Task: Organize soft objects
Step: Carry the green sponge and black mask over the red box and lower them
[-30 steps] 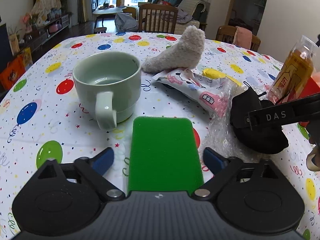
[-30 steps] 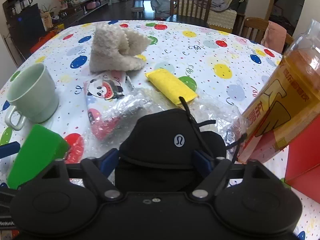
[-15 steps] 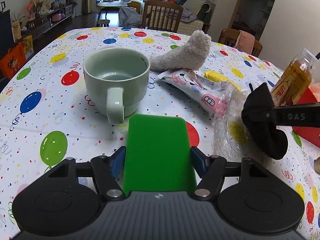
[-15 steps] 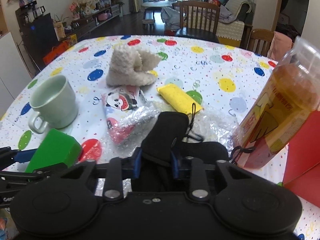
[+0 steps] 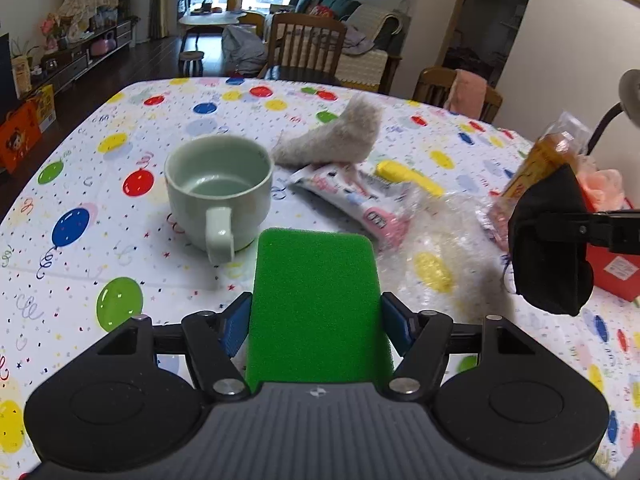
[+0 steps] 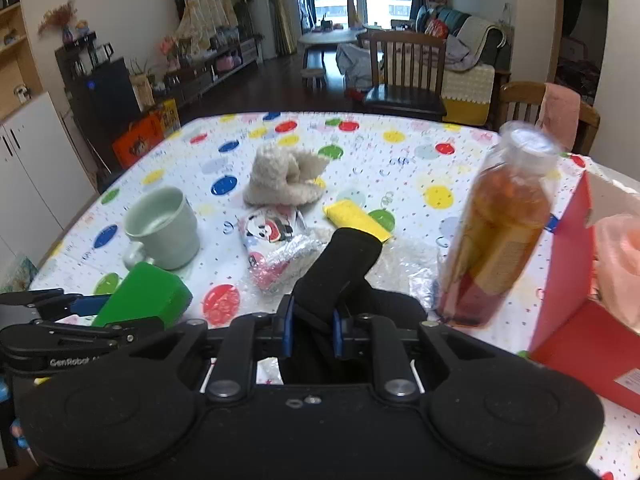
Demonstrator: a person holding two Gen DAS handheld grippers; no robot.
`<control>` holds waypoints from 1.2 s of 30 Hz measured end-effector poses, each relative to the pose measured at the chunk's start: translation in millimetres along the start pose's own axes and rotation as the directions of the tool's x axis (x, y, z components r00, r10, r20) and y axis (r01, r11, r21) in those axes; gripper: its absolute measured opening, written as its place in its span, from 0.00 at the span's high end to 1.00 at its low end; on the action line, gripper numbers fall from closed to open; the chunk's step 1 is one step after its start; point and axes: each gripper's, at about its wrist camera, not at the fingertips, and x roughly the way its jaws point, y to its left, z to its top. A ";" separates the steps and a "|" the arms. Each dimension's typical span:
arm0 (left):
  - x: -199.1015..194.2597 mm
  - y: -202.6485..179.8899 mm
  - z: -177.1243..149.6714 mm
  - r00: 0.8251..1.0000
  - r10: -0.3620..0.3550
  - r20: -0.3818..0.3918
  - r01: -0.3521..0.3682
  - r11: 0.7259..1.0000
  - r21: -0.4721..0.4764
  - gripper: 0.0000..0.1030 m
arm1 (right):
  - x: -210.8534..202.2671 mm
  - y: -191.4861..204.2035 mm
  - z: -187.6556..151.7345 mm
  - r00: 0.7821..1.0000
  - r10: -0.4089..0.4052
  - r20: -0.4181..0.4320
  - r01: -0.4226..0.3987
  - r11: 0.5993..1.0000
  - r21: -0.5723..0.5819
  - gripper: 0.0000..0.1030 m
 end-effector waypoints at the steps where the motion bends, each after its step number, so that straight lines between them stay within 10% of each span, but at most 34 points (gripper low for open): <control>1: -4.1 -1.9 1.6 1.000 -0.009 0.000 0.009 1.000 0.000 0.34 | -6.7 -1.9 -0.5 1.000 0.006 0.007 -0.006 1.000 0.009 0.83; 36: -64.1 -209.1 97.0 0.943 -0.332 -0.005 0.322 0.912 0.255 0.34 | -189.9 -167.0 -2.3 0.984 -0.056 0.170 0.005 0.957 0.290 0.83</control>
